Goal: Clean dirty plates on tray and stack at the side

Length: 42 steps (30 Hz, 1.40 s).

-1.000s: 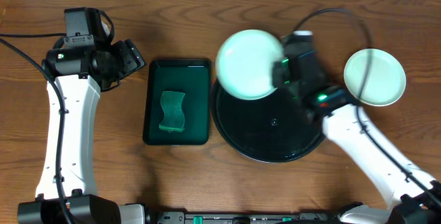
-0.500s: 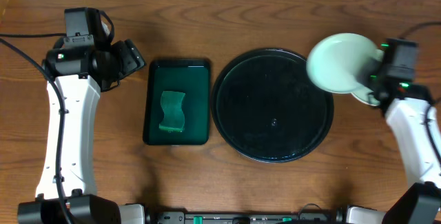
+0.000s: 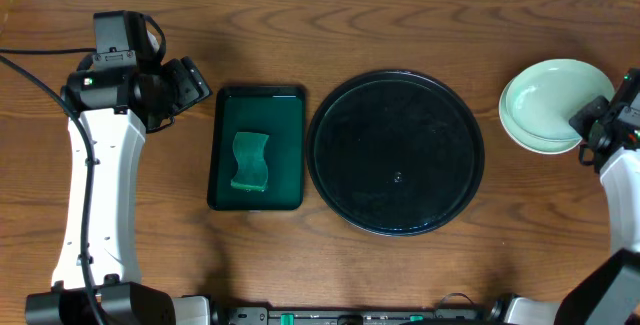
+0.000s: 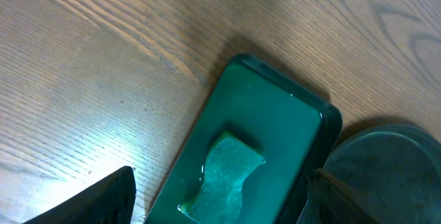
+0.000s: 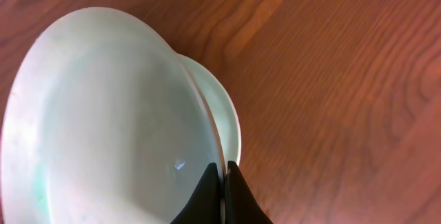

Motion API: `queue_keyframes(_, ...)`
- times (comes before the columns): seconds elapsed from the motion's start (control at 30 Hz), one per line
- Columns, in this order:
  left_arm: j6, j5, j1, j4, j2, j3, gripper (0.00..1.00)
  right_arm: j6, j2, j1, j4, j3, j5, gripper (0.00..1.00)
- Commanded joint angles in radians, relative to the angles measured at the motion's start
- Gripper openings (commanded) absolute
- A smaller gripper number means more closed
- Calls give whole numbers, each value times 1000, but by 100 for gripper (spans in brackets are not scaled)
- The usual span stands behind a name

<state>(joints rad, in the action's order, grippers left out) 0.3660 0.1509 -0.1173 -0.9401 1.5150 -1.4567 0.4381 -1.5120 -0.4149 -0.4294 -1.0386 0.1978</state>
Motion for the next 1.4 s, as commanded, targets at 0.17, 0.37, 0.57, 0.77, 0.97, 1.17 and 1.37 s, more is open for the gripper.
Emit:
queue_keyframes(0.17, 2, -6, -5, -5, 2, -6, 80, 17, -167, -15, 72, -11, 15, 1)
queue_keyframes(0.37, 2, -6, -5, -5, 2, -6, 80, 17, -201, -16, 94, -11, 14, 1)
queue_keyframes(0.57, 2, -6, -5, -5, 2, -6, 80, -89, -200, -16, 94, -11, -55, 56)
queue_keyframes(0.77, 2, -6, -5, -5, 2, -6, 80, -196, -133, 54, 93, -24, -210, 58)
queue_keyframes(0.97, 2, -6, -5, -5, 2, -6, 80, -401, 2, 270, 87, -27, -211, 57)
queue_keyframes(1.17, 2, -6, -5, -5, 2, -6, 80, -444, 35, 456, 54, -26, -211, 61)
queue_keyframes(1.37, 2, -6, -5, -5, 2, -6, 80, -451, 34, 577, 16, -26, -207, 68)
